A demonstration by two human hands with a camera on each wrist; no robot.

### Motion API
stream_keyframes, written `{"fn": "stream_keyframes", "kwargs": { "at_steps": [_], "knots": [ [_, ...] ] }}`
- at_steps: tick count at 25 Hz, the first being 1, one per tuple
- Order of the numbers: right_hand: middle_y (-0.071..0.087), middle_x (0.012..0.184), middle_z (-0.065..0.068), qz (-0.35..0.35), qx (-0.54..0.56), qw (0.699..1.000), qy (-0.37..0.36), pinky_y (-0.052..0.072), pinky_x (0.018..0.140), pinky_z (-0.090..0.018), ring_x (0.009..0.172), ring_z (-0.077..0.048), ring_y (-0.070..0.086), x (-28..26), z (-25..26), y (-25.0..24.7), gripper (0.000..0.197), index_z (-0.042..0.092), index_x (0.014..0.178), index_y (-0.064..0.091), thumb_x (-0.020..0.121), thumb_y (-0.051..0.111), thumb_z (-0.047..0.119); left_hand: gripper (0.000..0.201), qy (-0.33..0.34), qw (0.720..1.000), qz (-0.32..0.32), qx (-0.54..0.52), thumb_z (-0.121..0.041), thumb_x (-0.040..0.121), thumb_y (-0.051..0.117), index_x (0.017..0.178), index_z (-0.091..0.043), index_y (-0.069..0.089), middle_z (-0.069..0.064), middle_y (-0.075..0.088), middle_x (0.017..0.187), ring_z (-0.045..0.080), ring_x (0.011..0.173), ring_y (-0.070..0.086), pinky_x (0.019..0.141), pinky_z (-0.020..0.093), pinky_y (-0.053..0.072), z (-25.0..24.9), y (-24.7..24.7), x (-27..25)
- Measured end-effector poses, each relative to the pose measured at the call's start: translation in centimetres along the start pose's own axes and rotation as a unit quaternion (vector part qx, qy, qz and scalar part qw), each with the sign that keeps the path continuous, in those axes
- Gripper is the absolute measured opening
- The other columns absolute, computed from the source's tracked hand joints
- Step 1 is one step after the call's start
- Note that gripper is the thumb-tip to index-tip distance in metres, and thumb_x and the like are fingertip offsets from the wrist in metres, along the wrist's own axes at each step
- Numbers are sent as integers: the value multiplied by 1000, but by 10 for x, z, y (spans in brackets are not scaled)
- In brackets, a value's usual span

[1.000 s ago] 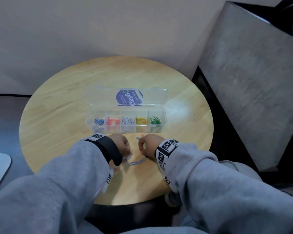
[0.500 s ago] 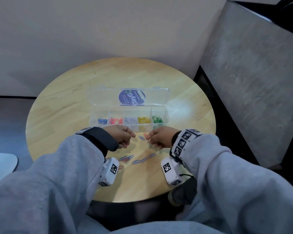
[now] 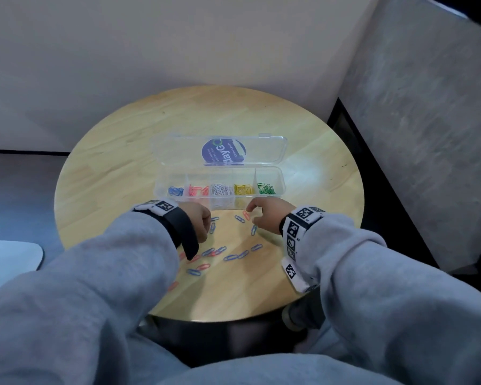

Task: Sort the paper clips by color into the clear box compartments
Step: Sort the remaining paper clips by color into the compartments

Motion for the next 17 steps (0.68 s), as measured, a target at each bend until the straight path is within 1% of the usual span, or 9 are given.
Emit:
{"fn": "stream_keyframes", "kwargs": {
  "at_steps": [1,2,3,4,6,9,12,14,17],
  "knots": [
    [60,112,1,10,-48,999,-2,45,80,-24,101,-20,58,2,1,3,33,28,120,57,88,52,21,14,10,999,17,30,-14,73,66,78,-25,57,-7,55,76,16,77,53,54,20,37,-4,5,0],
    [56,125,-1,16,-74,997,2,45,86,-25,109,-21,57,3,0,6,37,31,122,56,88,51,20,15,21,998,30,52,-16,72,66,80,-25,58,-8,53,74,16,78,53,57,21,38,-7,11,1],
    [54,130,-2,17,-82,996,10,45,87,-26,111,-21,57,2,-1,7,37,33,121,56,87,51,20,16,35,997,38,64,-16,71,67,81,-26,58,-9,51,71,17,77,53,58,22,39,-12,15,2],
    [54,128,-2,10,-80,997,12,44,84,-26,108,-21,57,1,-2,9,34,33,118,58,87,51,20,18,46,995,45,72,-17,70,68,82,-26,57,-8,51,71,18,77,53,60,23,40,-15,19,2],
    [59,119,-3,-9,-80,997,2,41,74,-24,94,-21,57,-2,-2,9,23,28,108,61,87,53,24,22,61,993,55,84,-18,66,71,81,-27,57,-5,55,74,19,75,54,64,25,42,-17,27,6],
    [63,107,-4,-27,-91,995,-10,36,68,-25,81,-20,51,-3,0,10,15,20,94,58,90,52,34,21,63,993,51,87,-23,67,73,80,-27,58,-3,61,84,19,77,56,67,29,46,-15,32,9],
    [65,103,-3,-40,-63,997,7,34,67,-24,78,-21,51,3,-1,13,13,23,90,52,90,53,35,14,73,994,34,77,-23,75,71,81,-25,58,-4,58,84,17,77,52,67,24,38,-16,33,8],
    [67,103,-3,-25,-39,999,16,36,67,-23,81,-21,54,6,0,16,7,22,89,55,89,56,29,11,78,994,26,67,-22,77,69,81,-25,59,-5,57,82,17,77,52,66,23,37,-16,32,9],
    [63,97,-4,0,-29,999,27,39,69,-24,84,-23,54,7,3,19,4,19,86,54,85,55,16,18,94,994,5,50,-20,74,69,80,-26,53,-6,52,72,19,73,50,56,24,35,-17,34,11]
  ]
}}
Point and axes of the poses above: each hand's wrist, its own x-axis towards the middle knuckle, its own y-axis out of the palm, z = x × y, the point moved 6 cm from there along x, towards the middle knuckle
